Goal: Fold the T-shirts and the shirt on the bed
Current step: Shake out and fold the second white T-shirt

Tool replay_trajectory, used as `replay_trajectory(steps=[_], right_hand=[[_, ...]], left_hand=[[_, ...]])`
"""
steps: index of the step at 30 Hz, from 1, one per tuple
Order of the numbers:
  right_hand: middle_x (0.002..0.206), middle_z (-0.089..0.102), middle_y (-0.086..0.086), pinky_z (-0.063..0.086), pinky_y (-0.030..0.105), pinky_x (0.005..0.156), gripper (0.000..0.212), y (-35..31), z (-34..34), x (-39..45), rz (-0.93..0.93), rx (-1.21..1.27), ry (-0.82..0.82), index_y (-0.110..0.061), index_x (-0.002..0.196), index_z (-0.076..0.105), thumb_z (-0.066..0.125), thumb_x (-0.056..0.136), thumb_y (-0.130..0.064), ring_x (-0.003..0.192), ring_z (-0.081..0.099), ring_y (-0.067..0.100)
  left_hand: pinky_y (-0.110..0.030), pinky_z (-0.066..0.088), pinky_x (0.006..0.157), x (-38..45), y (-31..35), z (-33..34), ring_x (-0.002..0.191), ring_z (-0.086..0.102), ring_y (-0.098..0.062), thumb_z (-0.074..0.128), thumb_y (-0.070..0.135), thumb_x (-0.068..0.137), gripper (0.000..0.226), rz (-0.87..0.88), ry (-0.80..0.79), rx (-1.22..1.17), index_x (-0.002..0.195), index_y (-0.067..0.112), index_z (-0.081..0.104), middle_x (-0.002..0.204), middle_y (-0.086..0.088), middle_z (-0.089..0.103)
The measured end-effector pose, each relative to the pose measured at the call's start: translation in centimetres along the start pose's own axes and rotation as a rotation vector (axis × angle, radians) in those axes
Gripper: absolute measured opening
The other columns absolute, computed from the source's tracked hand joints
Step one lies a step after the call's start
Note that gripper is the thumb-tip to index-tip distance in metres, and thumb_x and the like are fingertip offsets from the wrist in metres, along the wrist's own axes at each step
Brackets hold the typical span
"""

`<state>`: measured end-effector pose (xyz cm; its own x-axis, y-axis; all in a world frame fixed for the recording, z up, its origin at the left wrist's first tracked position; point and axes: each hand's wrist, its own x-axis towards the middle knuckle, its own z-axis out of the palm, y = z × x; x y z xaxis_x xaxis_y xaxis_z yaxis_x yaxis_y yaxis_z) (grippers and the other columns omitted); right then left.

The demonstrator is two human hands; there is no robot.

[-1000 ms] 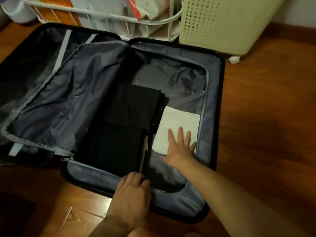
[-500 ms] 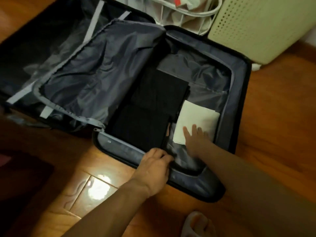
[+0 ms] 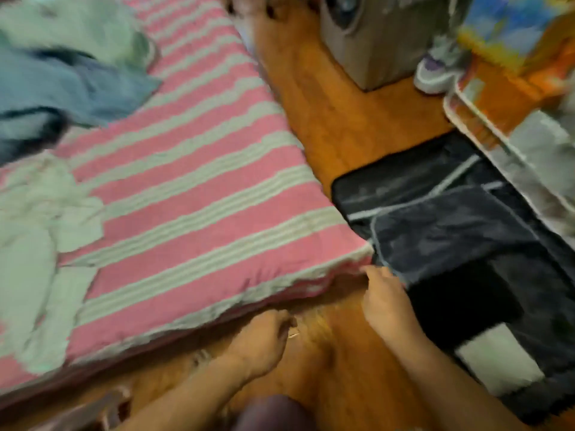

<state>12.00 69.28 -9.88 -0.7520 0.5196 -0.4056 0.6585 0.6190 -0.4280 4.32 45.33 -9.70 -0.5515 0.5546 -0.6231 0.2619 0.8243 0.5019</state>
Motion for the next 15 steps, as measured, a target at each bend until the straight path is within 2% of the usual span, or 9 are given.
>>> replay_trajectory(steps=[3,5,7,8,10,13,15], right_hand=[[0.134,0.056,0.011,0.04,0.037,0.101,0.049,-15.0,-3.4,-3.3,-0.248,-0.061,-0.135,-0.012,0.135,0.055,0.047,0.09,0.004,0.123,0.052,0.033],[0.131,0.06,0.011,0.043,0.035,0.097,0.047,-24.6,-3.5,-4.6,-0.408,-0.043,-0.202,-0.012,0.133,0.057,0.045,0.091,0.005,0.122,0.055,0.032],[0.128,0.064,0.012,0.046,0.036,0.097,0.045,-32.7,-1.8,-6.6,-0.49,-0.056,-0.272,-0.012,0.129,0.061,0.043,0.092,0.005,0.12,0.058,0.032],[0.128,0.065,0.01,0.046,0.035,0.099,0.046,-36.4,-0.3,-7.8,-0.506,-0.066,-0.32,-0.013,0.129,0.062,0.041,0.092,0.004,0.121,0.058,0.031],[0.13,0.064,0.005,0.045,0.032,0.1,0.046,-42.7,3.2,-9.9,-0.507,-0.096,-0.407,-0.015,0.13,0.062,0.041,0.094,0.003,0.121,0.058,0.027],[0.132,0.063,0.003,0.043,0.028,0.098,0.04,-49.8,10.2,-11.3,-0.467,-0.106,-0.512,-0.014,0.132,0.061,0.04,0.1,-0.002,0.12,0.057,0.021],[0.135,0.061,0.005,0.041,0.028,0.1,0.039,-53.2,15.7,-10.6,-0.401,-0.143,-0.581,-0.012,0.132,0.06,0.04,0.1,-0.002,0.122,0.055,0.022]], left_hand=[[-0.027,0.047,0.091,-11.1,-4.5,-9.0,0.109,0.064,-0.014,0.05,0.023,0.1,0.022,-0.141,0.197,-0.126,0.11,0.034,0.066,0.111,0.011,0.068],[-0.027,0.047,0.091,-17.3,-8.4,-13.2,0.105,0.064,-0.013,0.054,0.023,0.101,0.018,-0.255,0.347,-0.273,0.107,0.032,0.068,0.107,0.01,0.069],[-0.033,0.051,0.089,-22.6,-12.8,-15.4,0.096,0.066,-0.015,0.058,0.023,0.101,0.014,-0.35,0.484,-0.481,0.106,0.028,0.07,0.103,0.007,0.071],[-0.033,0.052,0.081,-25.0,-15.0,-16.3,0.089,0.066,-0.013,0.058,0.021,0.101,0.015,-0.413,0.563,-0.588,0.106,0.025,0.071,0.101,0.006,0.072],[-0.028,0.049,0.068,-28.1,-20.3,-17.1,0.081,0.064,-0.014,0.059,0.016,0.1,0.015,-0.527,0.62,-0.742,0.102,0.023,0.072,0.096,0.003,0.072],[-0.032,0.051,0.076,-27.7,-29.2,-17.6,0.089,0.066,-0.019,0.06,0.016,0.098,0.015,-0.672,0.607,-0.843,0.096,0.028,0.068,0.093,0.004,0.071],[-0.032,0.047,0.081,-25.0,-35.1,-17.9,0.097,0.063,-0.023,0.059,0.015,0.096,0.013,-0.77,0.581,-0.92,0.108,0.02,0.064,0.099,-0.002,0.067]])
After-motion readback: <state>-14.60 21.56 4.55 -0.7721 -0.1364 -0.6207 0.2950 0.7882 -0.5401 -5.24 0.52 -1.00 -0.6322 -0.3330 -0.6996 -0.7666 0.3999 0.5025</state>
